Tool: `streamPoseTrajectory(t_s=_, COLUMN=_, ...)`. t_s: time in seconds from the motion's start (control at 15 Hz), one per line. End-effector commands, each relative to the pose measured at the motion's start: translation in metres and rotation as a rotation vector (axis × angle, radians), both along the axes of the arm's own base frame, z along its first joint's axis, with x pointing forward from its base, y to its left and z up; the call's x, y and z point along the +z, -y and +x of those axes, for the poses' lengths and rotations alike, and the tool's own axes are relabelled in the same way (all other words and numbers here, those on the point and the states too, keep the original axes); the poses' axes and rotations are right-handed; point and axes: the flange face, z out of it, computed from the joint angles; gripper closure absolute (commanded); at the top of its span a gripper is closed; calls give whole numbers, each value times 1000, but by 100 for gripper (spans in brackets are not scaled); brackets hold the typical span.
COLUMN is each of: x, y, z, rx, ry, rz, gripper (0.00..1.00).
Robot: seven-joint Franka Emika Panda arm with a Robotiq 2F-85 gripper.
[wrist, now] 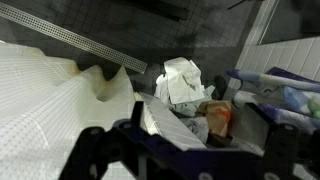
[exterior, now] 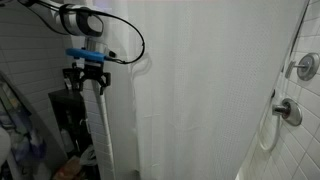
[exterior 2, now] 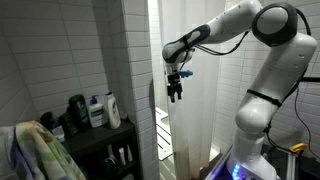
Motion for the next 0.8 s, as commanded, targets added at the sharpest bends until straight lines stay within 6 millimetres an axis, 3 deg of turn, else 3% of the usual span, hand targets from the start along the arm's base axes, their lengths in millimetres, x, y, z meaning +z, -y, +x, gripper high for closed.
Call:
streamPoseTrajectory(t_s=0.0, x=0, y=0, z=0, rx=0, ry=0, rz=0, gripper=0)
streamPoseTrajectory(t_s=0.4, x=3, y=0, z=-1, rx=4, ry=30, rz=-11, gripper=0)
streamPoseTrajectory(t_s=0.73, x=31, y=-8, z=-2, rx=19, ry=169, rz=-70, gripper=0)
